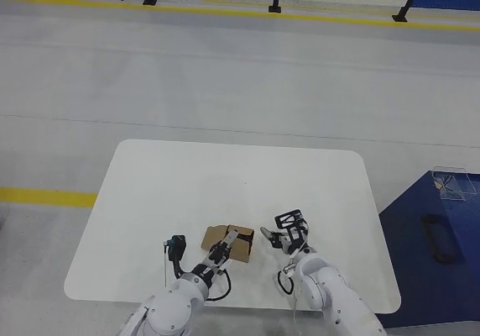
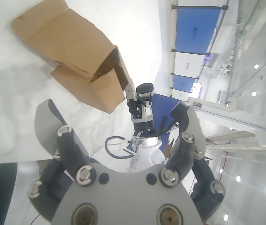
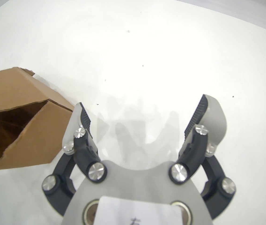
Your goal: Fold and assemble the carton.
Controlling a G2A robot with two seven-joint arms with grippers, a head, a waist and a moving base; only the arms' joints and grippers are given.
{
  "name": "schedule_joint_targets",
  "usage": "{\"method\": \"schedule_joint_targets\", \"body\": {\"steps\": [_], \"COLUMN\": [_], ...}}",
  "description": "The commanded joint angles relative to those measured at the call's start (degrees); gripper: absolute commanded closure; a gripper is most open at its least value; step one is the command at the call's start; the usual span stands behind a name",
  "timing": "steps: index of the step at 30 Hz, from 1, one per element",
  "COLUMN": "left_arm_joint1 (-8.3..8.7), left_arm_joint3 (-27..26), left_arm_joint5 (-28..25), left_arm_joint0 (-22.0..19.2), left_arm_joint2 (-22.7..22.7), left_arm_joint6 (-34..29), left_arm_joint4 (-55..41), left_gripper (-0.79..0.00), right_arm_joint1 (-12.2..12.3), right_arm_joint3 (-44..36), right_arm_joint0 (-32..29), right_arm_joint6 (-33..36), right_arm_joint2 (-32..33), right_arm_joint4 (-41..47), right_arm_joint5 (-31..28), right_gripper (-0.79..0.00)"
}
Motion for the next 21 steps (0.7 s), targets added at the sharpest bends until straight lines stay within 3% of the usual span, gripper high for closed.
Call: {"method": "schedule_joint_targets", "body": {"steps": [1,4,9,18,21], "left_arm_joint1": [0.07,0.11,-0.13,-0.19,-0.37], "left_arm_joint3": [1.78,4.95,11.63,12.29,15.53], "left_arm_joint5": [-8.01,-16.04,-27.71,-28.80,-30.90], "left_arm_joint0": [1.32,2.89,3.29,3.35,3.13], "left_arm_joint2": [-0.46,-1.74,-3.02,-3.15,-2.80], "left_arm_joint6": [1.07,-1.54,1.90,1.49,5.54], "left_arm_joint4": [0.19,-4.77,-5.64,-6.36,-2.39], "left_gripper": [-0.785,-0.785,-0.785,-0.785,-0.785], "right_arm_joint1": [0.02,0.01,-0.06,-0.03,-0.05], "right_arm_joint3": [-0.52,-1.13,-1.74,-2.22,-3.04], "right_arm_joint0": [-0.32,-0.79,-1.33,-1.75,-2.35], "right_arm_joint6": [-0.13,-0.26,-0.27,-0.55,-1.17], "right_arm_joint2": [0.60,1.09,1.38,1.31,1.56], "right_arm_joint4": [0.54,0.76,1.15,0.35,-0.28], "right_arm_joint5": [0.03,0.13,0.33,-0.24,0.50], "right_gripper": [-0.785,-0.785,-0.785,-0.785,-0.785]}}
